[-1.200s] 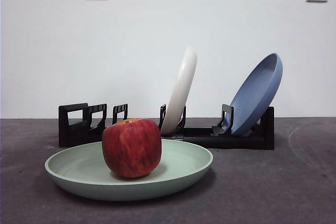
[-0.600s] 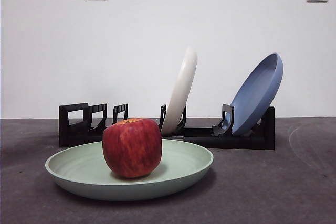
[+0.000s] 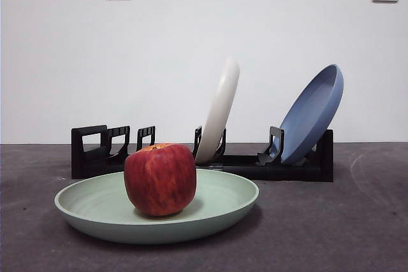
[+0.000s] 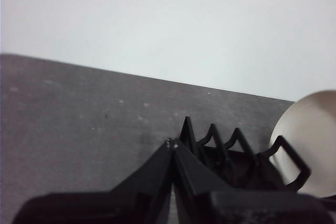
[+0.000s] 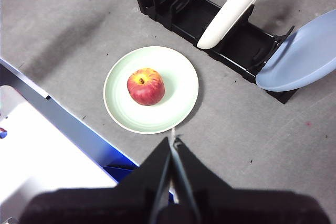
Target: Take the green plate from the plate rack,put the plate on the table,take the apple from the table,put the apple in the plate
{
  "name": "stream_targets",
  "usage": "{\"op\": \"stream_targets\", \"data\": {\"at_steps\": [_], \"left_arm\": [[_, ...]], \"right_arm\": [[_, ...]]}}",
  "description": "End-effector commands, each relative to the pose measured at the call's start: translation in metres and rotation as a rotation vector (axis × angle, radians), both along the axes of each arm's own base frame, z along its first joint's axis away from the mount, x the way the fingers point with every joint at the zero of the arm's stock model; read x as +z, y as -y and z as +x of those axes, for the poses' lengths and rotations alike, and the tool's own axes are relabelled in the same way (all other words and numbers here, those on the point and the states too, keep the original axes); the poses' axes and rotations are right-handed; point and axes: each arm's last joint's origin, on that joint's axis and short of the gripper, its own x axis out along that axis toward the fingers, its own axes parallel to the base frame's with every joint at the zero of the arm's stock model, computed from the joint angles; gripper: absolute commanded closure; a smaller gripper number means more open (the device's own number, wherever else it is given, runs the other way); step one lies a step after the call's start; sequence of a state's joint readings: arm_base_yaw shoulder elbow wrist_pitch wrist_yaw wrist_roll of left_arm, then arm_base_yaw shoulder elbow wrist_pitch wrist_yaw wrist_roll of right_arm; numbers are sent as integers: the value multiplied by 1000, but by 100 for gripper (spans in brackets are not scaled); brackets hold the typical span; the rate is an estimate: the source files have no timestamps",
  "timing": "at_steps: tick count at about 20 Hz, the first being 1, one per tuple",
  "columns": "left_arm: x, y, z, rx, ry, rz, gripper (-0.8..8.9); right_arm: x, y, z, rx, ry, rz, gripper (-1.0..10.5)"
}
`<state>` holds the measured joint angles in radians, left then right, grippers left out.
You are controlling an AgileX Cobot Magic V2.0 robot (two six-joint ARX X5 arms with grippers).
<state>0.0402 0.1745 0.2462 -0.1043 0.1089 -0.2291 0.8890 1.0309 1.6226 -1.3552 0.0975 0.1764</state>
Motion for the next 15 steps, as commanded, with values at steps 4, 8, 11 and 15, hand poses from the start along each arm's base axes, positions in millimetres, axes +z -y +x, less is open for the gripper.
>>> {"op": "stream_targets", "data": {"at_steps": [4, 8, 11, 15], "left_arm": [[-31, -3, -6, 25, 25, 142, 817], [-58, -4, -4, 26, -100, 189, 817], [-72, -4, -1, 19, -130, 180, 817], [-72, -4, -1, 24, -134, 206, 817]], "right_arm": [[-3, 1, -1, -5, -22, -21, 962], [-3, 1, -1, -5, -22, -21, 962], [-3, 1, 0, -5, -22, -21, 962], [-3, 1, 0, -13, -15, -25, 962]]}}
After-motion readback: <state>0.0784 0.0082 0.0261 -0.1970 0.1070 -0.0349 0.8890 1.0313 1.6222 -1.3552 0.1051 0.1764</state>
